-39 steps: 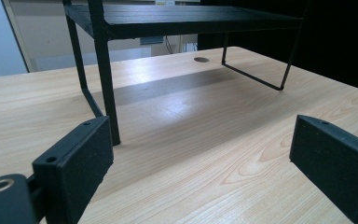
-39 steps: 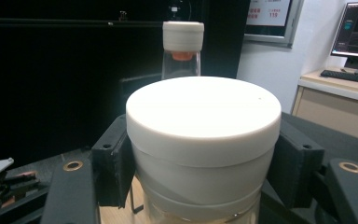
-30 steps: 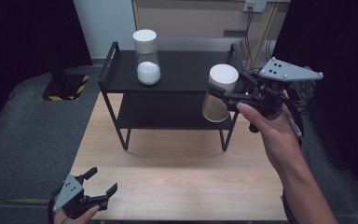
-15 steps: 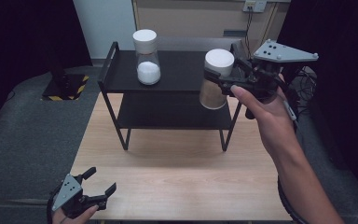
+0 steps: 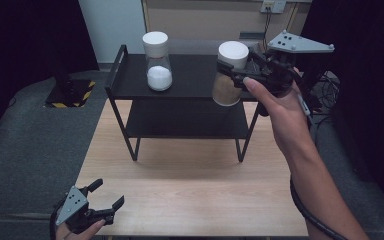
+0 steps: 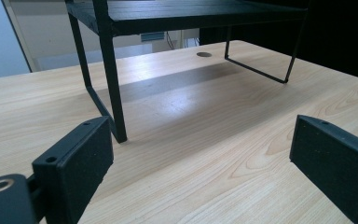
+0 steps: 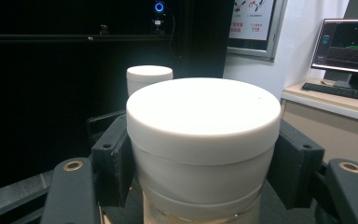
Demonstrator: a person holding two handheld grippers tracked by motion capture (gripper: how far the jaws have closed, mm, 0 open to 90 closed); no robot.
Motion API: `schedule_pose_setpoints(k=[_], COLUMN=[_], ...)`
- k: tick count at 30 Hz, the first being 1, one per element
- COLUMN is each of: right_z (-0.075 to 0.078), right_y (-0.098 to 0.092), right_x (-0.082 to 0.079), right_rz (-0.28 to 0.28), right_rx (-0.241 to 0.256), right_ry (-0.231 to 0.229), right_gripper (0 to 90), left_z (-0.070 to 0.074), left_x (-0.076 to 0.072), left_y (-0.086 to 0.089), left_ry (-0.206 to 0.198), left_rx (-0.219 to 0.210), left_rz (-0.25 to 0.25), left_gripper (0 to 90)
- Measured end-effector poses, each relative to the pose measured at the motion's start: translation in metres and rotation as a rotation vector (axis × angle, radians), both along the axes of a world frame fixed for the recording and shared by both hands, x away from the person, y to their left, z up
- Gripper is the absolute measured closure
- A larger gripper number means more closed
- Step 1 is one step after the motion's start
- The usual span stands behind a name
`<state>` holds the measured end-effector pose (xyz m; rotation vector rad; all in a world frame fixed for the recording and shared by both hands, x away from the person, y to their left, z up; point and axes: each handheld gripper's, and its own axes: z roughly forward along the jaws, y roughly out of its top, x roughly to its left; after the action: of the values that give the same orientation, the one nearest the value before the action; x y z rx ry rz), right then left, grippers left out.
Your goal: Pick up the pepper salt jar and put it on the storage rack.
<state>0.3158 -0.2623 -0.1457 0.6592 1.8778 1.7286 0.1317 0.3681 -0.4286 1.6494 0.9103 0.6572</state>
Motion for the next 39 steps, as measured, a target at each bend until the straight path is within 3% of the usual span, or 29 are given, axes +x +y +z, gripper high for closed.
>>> schedule_pose_setpoints(k=[27,39], right_z=[0.000,-0.006], right_y=[0.014,0.020], right_x=[0.029,0.045], right_rz=[-0.037,-0.059], right_rx=[-0.019,-0.006], right_ry=[0.014,0.035], right_gripper=[34.3,34.3], left_z=[-0.004,-0.006], left_x=[0.004,0.004], left_y=[0.003,0.006], left_ry=[0.021,0.023], left_rx=[0.013,0.007], left_rz=[-0.003,0.006], left_gripper=[4.5,4.5])
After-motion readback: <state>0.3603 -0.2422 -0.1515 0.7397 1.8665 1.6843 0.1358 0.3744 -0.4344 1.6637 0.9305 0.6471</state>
